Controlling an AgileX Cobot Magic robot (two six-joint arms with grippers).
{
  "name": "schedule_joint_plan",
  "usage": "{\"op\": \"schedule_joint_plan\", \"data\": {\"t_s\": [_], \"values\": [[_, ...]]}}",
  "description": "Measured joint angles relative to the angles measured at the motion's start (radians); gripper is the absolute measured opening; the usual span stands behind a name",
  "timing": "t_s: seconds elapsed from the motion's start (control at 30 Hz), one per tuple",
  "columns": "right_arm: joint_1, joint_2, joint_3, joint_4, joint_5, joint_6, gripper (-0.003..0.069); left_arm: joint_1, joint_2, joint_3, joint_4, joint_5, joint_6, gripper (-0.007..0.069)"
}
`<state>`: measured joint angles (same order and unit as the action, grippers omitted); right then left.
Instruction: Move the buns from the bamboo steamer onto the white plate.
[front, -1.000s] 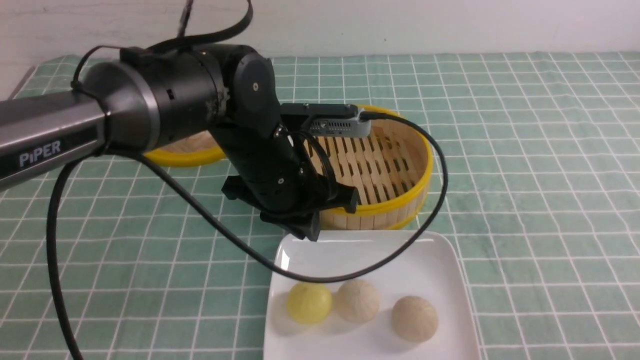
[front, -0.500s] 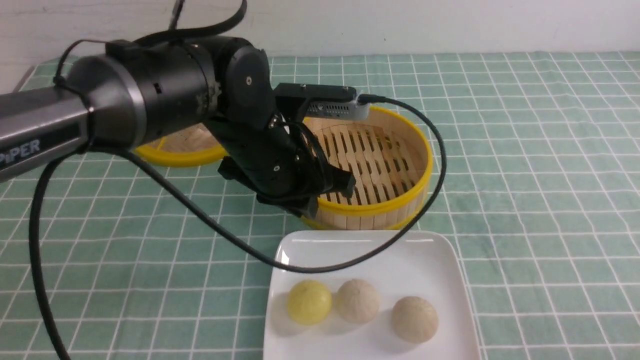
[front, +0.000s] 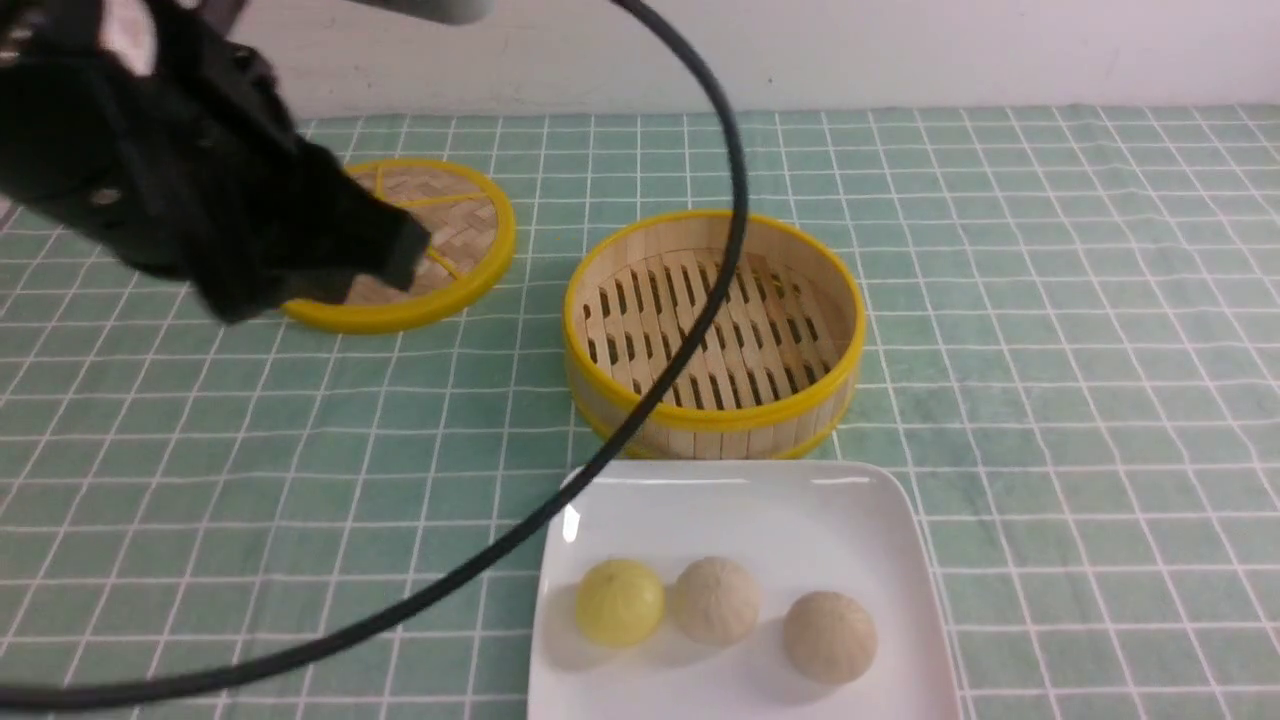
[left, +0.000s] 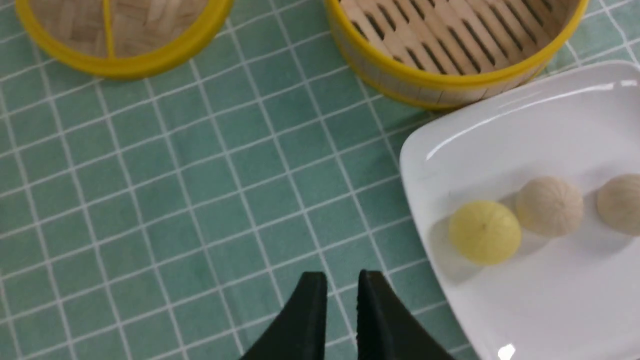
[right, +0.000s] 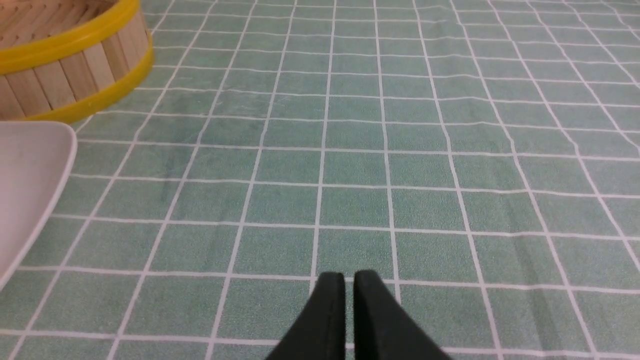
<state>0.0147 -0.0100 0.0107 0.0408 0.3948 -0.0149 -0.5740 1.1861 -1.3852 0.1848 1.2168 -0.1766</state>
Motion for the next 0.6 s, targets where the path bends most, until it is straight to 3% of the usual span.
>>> {"op": "schedule_joint_plan", "data": {"t_s": [0.17, 0.3, 0.6], "values": [[0.0, 0.0, 0.0, 0.0, 0.0, 0.0, 0.0059, 0.0, -0.195, 0.185, 0.004, 0.012, -0.039, 0.0084], [0.0, 0.0, 0.0, 0.0, 0.0, 0.0, 0.0065, 0.0, -0.374, 0.391, -0.059, -0.122, -0.04, 0.0013], [0.0, 0.0, 0.0, 0.0, 0.0, 0.0, 0.0076, 0.0, -0.733, 0.862, -0.232, -0.821, -0.189, 0.0001]]}}
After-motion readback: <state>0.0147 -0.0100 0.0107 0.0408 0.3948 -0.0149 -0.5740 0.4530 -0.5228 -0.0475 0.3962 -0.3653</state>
